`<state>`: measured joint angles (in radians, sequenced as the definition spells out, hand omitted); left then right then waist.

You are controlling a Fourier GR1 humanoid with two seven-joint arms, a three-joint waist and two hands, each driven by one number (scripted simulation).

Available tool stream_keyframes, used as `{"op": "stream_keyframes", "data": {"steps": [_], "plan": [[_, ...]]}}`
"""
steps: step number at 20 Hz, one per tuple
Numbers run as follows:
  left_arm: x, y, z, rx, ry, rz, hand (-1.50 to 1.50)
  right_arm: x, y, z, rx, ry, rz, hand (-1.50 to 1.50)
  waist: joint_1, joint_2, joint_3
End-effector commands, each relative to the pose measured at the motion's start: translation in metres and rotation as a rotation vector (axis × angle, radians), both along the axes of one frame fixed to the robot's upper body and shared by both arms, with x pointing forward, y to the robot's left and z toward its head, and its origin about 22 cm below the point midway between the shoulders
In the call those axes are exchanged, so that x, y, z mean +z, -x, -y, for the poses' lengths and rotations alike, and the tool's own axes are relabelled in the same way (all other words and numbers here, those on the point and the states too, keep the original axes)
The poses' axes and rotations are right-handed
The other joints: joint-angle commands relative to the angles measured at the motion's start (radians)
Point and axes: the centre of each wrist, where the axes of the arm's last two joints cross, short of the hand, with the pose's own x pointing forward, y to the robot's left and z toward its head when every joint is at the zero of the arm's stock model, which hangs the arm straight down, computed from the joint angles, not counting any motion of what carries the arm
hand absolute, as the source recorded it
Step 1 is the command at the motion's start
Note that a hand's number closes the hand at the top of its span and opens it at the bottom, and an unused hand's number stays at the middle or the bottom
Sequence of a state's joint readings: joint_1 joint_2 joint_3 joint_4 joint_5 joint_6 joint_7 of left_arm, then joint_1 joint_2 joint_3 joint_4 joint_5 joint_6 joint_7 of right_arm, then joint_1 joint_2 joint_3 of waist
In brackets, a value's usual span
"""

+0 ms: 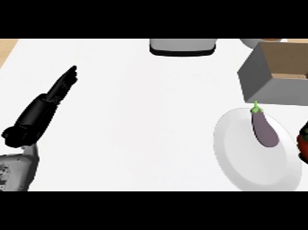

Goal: Pick the bell pepper from the plate and place it in the cardboard box

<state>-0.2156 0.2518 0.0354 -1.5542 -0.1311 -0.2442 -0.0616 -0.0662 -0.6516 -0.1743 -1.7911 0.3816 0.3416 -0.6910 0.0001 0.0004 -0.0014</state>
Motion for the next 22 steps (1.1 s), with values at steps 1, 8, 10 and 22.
{"op": "stream_keyframes", "data": {"steps": [1,8,10,22], "plan": [[0.002,-0.012,0.0,-0.008,0.002,0.013,0.0,0.02,-0.03,0.019,-0.128,-0.107,-0.04,1.5,0.01,0.004,0.001],[-0.018,0.006,0.008,-0.035,0.008,0.011,0.0,0.033,-0.092,0.043,-0.27,-0.086,-0.047,1.5,0.039,0.01,0.002],[-0.009,-0.003,0.015,-0.027,0.005,0.014,0.0,0.052,-0.105,0.03,-0.29,0.022,-0.009,1.5,0.029,0.007,0.002],[0.005,-0.011,0.033,-0.065,0.005,0.034,0.0,0.02,-0.131,0.088,-0.291,0.411,-0.329,1.5,0.068,0.022,0.004]]}}
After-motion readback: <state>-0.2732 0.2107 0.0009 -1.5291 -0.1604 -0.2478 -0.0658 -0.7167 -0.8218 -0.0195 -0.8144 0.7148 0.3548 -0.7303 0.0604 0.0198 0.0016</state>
